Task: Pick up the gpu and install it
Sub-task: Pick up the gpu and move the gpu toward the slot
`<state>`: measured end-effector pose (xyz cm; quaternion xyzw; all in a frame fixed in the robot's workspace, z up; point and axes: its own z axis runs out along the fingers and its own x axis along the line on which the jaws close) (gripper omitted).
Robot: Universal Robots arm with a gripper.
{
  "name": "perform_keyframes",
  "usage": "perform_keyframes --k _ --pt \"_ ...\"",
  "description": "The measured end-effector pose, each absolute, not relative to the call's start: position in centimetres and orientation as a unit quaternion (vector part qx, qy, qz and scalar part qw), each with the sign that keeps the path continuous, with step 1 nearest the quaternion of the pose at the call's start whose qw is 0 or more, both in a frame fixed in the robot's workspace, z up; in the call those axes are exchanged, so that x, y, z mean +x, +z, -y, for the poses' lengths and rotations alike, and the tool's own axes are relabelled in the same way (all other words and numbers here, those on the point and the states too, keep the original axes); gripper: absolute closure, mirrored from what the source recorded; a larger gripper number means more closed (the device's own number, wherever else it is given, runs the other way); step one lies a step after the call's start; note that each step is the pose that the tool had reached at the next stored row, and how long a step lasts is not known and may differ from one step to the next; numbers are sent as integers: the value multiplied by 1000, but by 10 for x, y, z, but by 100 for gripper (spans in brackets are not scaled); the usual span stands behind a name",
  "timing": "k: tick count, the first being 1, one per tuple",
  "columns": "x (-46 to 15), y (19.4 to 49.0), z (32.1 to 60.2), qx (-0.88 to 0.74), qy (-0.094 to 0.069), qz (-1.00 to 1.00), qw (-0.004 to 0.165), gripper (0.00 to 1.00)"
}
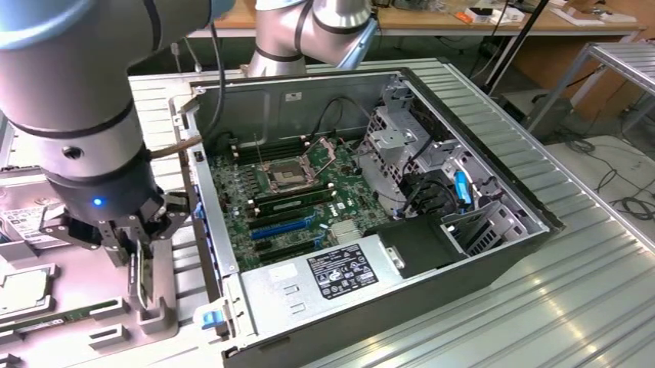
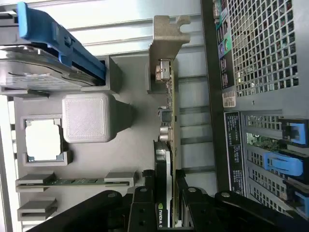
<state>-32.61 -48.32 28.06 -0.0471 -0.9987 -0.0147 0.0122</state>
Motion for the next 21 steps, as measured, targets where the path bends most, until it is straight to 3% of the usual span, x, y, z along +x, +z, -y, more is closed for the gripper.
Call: perform_keyframes --k 21 --pt "-326 414 483 -57 -15 998 14 73"
